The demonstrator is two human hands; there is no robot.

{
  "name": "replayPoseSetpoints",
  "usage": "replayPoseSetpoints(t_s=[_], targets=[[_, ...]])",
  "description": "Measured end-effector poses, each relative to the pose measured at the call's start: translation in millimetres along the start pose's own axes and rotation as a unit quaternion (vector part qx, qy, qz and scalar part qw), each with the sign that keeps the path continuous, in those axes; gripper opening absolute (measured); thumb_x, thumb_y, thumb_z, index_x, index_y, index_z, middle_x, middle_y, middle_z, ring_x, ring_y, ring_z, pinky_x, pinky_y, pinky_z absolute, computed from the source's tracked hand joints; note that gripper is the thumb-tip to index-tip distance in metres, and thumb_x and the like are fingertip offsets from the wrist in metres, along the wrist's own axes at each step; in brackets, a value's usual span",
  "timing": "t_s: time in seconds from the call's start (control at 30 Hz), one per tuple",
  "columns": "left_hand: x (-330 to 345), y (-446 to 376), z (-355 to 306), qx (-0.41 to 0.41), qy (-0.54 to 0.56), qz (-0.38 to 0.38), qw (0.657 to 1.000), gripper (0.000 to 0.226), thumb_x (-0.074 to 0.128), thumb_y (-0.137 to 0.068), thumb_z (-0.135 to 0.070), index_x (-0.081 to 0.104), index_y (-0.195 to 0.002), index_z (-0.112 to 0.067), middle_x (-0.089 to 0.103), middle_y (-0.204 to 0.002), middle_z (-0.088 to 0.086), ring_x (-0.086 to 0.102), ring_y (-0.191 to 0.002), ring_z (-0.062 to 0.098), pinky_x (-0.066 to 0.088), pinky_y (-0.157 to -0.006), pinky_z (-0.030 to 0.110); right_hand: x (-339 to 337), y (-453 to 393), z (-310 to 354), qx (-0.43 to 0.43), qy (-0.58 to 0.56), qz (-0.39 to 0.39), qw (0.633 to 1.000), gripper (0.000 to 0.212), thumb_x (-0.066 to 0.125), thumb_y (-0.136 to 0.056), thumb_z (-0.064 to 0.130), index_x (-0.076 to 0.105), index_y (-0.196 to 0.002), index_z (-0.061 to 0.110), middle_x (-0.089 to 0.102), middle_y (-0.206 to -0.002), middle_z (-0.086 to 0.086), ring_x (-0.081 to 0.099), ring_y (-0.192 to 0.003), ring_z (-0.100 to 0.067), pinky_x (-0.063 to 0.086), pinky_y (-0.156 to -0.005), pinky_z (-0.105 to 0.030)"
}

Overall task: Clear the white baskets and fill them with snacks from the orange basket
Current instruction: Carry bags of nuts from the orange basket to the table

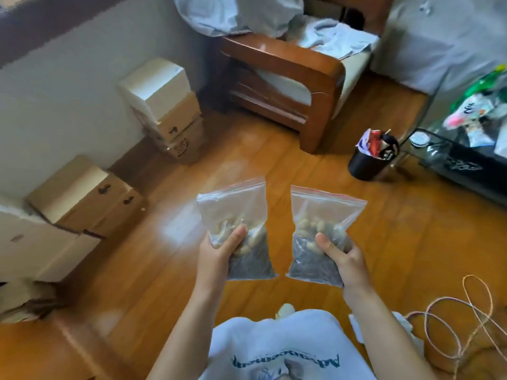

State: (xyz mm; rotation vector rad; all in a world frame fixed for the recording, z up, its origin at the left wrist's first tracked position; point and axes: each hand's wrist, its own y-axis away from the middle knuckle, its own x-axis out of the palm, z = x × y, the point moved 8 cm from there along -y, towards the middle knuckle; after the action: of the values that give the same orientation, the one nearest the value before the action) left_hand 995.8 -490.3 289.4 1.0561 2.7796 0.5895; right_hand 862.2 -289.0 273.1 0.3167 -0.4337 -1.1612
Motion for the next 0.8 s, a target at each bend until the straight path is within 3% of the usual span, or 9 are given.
replayPoseSetpoints(t_s=[0.1,0.2,0.27,0.43,0.53,0.67,0.8], targets=[[69,-12,-2,-0.013,-0.029,0.045,0.998,0.041,0.074,-0.055,-0.048,0.067,-0.091,-0.031,0.076,-0.087,-0.004,0.072,-0.082,0.017,0.055,-0.074,0.031,-63,-12,14,-0.007,-0.021,-0.056,0.998,0.028,0.074,-0.056,0.033,0.068,-0.082,0.024,0.075,-0.074,0.011,0.071,-0.07,-0.006,0.053,-0.053,-0.016],[124,-26,-5,-0.021,-0.056,0.094,0.994,0.037,0.072,-0.051,-0.054,0.069,-0.084,-0.038,0.075,-0.083,-0.005,0.072,-0.078,0.015,0.053,-0.069,0.029,-108,-22,22,-0.019,-0.045,-0.105,0.993,0.028,0.074,-0.057,0.032,0.069,-0.083,0.024,0.074,-0.076,0.014,0.07,-0.072,-0.002,0.052,-0.055,-0.014],[159,-37,-5,-0.025,-0.075,0.126,0.989,0.045,0.072,-0.052,-0.055,0.068,-0.09,-0.031,0.075,-0.082,-0.005,0.072,-0.076,0.015,0.052,-0.065,0.027,-136,-30,25,-0.025,-0.063,-0.143,0.987,0.023,0.074,-0.062,0.027,0.069,-0.084,0.023,0.074,-0.076,0.014,0.07,-0.073,-0.002,0.052,-0.057,-0.013],[250,-68,-12,-0.006,-0.11,0.205,0.972,0.034,0.069,-0.069,-0.04,0.066,-0.101,-0.028,0.074,-0.095,-0.001,0.072,-0.085,0.015,0.055,-0.064,0.022,-195,-53,40,-0.033,-0.101,-0.226,0.968,0.022,0.074,-0.063,0.027,0.069,-0.084,0.022,0.074,-0.076,0.014,0.07,-0.074,-0.002,0.052,-0.057,-0.013],[309,-91,-14,-0.021,-0.116,0.25,0.961,0.036,0.069,-0.068,-0.04,0.066,-0.102,-0.027,0.074,-0.096,-0.001,0.071,-0.088,0.018,0.055,-0.072,0.03,-228,-74,59,-0.045,-0.115,-0.267,0.956,0.021,0.074,-0.06,0.03,0.07,-0.08,0.025,0.074,-0.076,0.014,0.069,-0.072,0.0,0.051,-0.055,-0.011],[386,-130,-35,-0.01,-0.124,0.301,0.946,0.045,0.067,-0.068,-0.039,0.064,-0.108,-0.018,0.074,-0.099,0.001,0.071,-0.09,0.017,0.054,-0.071,0.027,-264,-113,94,-0.054,-0.132,-0.318,0.937,0.01,0.074,-0.069,0.024,0.071,-0.078,0.028,0.074,-0.075,0.016,0.068,-0.072,0.003,0.048,-0.054,-0.008],[449,-166,-61,0.002,-0.137,0.346,0.928,0.041,0.068,-0.068,-0.038,0.064,-0.105,-0.02,0.073,-0.101,0.002,0.07,-0.093,0.018,0.054,-0.077,0.03,-286,-149,130,-0.063,-0.148,-0.347,0.924,0.013,0.074,-0.064,0.029,0.072,-0.077,0.03,0.074,-0.077,0.015,0.069,-0.073,0.002,0.049,-0.054,-0.009]])
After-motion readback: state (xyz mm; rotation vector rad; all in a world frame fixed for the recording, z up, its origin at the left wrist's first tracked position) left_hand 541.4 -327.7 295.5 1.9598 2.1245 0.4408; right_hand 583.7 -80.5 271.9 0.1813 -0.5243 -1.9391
